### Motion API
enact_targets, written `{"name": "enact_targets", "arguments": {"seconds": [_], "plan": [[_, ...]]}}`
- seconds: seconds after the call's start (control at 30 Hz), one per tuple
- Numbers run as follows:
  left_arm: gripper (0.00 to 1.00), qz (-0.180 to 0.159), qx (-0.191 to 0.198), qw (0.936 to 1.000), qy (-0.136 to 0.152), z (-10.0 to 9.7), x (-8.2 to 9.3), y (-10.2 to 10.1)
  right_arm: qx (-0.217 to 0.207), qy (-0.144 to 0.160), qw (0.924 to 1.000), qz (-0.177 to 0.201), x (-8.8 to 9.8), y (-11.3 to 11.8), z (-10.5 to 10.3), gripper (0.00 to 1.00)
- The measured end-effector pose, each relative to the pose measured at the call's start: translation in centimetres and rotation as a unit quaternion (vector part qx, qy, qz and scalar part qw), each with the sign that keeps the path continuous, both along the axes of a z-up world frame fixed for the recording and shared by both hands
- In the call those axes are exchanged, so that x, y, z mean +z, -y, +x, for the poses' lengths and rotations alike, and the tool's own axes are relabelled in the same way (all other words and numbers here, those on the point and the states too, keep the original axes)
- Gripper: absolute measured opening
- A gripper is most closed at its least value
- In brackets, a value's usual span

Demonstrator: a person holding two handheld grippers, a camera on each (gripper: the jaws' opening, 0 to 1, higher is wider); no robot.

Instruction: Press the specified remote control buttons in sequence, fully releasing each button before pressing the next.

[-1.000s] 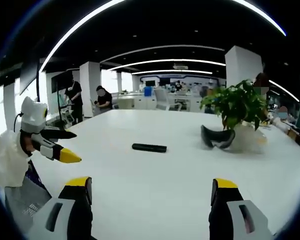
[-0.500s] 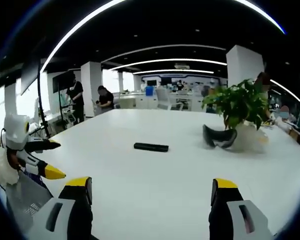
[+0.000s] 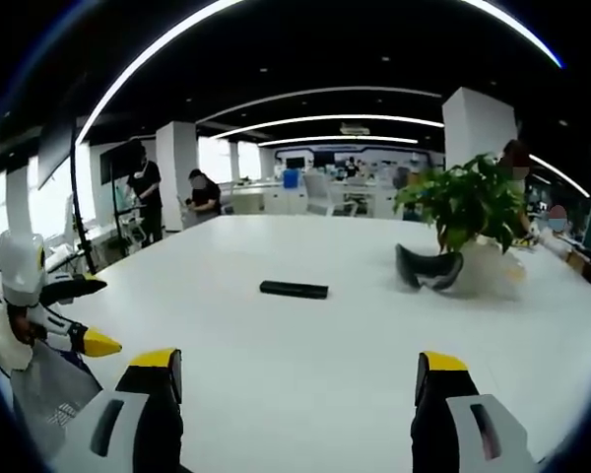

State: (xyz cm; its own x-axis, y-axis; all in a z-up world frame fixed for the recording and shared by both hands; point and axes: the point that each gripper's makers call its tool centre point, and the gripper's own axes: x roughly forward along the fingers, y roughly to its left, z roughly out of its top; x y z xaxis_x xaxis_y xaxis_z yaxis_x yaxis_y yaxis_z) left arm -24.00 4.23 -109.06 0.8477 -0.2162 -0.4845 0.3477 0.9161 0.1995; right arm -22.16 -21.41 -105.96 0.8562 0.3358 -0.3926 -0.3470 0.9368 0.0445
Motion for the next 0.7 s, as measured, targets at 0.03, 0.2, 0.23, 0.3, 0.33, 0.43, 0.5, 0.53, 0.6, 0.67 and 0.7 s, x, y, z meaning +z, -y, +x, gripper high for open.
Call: {"name": "enact_targets", "arguments": {"seconds": [0.03, 0.2, 0.23, 0.3, 0.33, 0.43, 0.5, 0.53, 0.6, 0.67, 0.7], "plan": [[0.96, 0.008, -0.005, 0.9999, 0.008, 0.08, 0.24, 0.08, -0.002, 0.000, 1.0000, 0.000, -0.01, 0.06, 0.02, 0.98], [0.96, 0.002, -0.008, 0.9999, 0.011, 0.04, 0.49, 0.24, -0.007, 0.000, 1.0000, 0.003, 0.06, 0.28, 0.09, 0.98], [0.96, 0.001, -0.007, 0.9999, 0.012, 0.03, 0.58, 0.19, -0.007, 0.000, 1.0000, 0.004, 0.07, 0.29, 0.09, 0.98], [0.96, -0.001, -0.005, 0.9999, 0.015, 0.08, 0.67, 0.09, -0.005, 0.001, 1.0000, 0.005, 0.11, 0.21, 0.07, 0.98], [0.96, 0.000, -0.003, 0.9999, 0.017, 0.11, 0.73, -0.01, -0.004, 0.001, 1.0000, 0.004, 0.07, 0.17, 0.04, 0.98], [0.96, 0.004, 0.002, 0.9998, 0.021, 0.15, 0.93, -0.21, 0.000, 0.004, 1.0000, 0.001, 0.14, 0.00, -0.01, 0.98], [0.96, 0.005, 0.004, 0.9997, 0.025, 0.16, 1.08, -0.27, 0.004, 0.002, 1.0000, -0.001, 0.08, -0.10, -0.05, 0.97], [0.95, 0.007, 0.004, 0.9996, 0.027, 0.20, 1.13, -0.31, 0.005, 0.002, 1.0000, -0.001, 0.09, -0.15, -0.08, 0.97], [0.95, 0.009, 0.004, 0.9996, 0.028, 0.20, 1.13, -0.35, 0.008, 0.006, 0.9999, 0.000, 0.26, -0.26, -0.10, 0.97], [0.95, 0.013, 0.005, 0.9995, 0.027, 0.18, 1.10, -0.38, 0.010, 0.006, 0.9999, 0.000, 0.27, -0.35, -0.15, 0.97], [0.95, 0.014, 0.006, 0.9994, 0.030, 0.19, 1.20, -0.41, 0.011, 0.006, 0.9999, 0.000, 0.27, -0.37, -0.14, 0.97]]}}
